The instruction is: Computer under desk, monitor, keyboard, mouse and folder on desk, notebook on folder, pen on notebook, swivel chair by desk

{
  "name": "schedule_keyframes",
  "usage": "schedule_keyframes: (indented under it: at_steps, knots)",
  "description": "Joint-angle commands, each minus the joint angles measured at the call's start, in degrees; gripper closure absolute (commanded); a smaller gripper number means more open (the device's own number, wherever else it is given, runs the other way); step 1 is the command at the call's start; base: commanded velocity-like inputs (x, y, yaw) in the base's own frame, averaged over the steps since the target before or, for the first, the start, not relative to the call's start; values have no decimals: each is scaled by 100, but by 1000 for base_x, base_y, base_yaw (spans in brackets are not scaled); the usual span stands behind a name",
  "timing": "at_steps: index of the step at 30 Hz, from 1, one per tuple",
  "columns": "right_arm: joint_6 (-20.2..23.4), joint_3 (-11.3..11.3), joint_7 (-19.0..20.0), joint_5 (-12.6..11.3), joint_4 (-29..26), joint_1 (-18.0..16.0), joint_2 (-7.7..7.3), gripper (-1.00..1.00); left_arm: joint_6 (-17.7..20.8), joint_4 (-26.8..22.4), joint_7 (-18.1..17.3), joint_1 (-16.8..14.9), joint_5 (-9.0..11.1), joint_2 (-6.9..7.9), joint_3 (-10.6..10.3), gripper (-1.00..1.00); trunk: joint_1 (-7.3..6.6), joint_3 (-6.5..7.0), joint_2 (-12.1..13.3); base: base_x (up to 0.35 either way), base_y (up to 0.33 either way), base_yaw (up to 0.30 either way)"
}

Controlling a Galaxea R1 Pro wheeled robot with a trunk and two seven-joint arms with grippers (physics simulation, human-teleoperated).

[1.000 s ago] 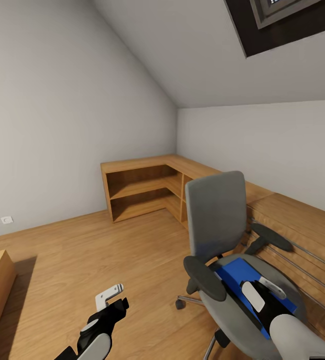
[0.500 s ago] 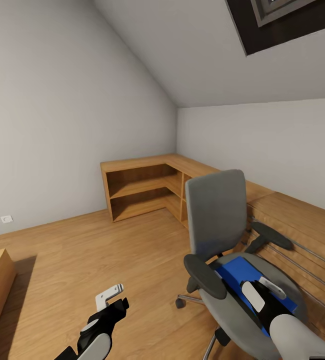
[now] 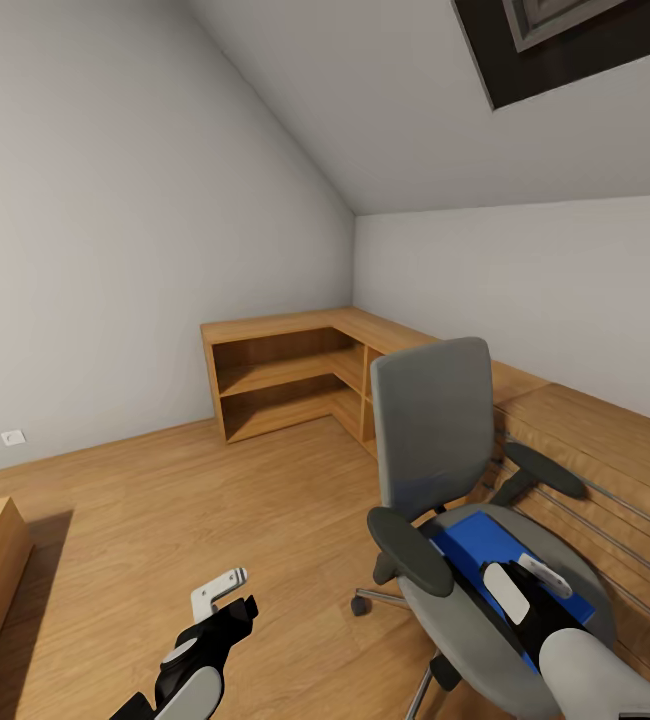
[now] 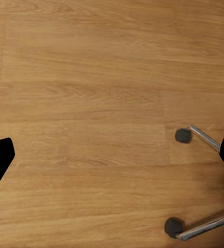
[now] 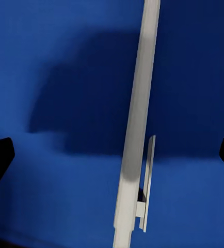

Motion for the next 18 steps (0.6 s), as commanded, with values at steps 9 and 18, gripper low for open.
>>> schedule_keyframes:
  at_steps: [9,18]
  knots:
    - [44,-4,-25,-2,-14,-1,0,-100,33,-4,34,-7,9,4,-23,-100,-1,-6,-3,0,0,0]
    - [44,2,-25,-2,-14,-1,0,-100,33,-7,34,-7,9,4,-27,-100,65,-60,-123,0,0,0]
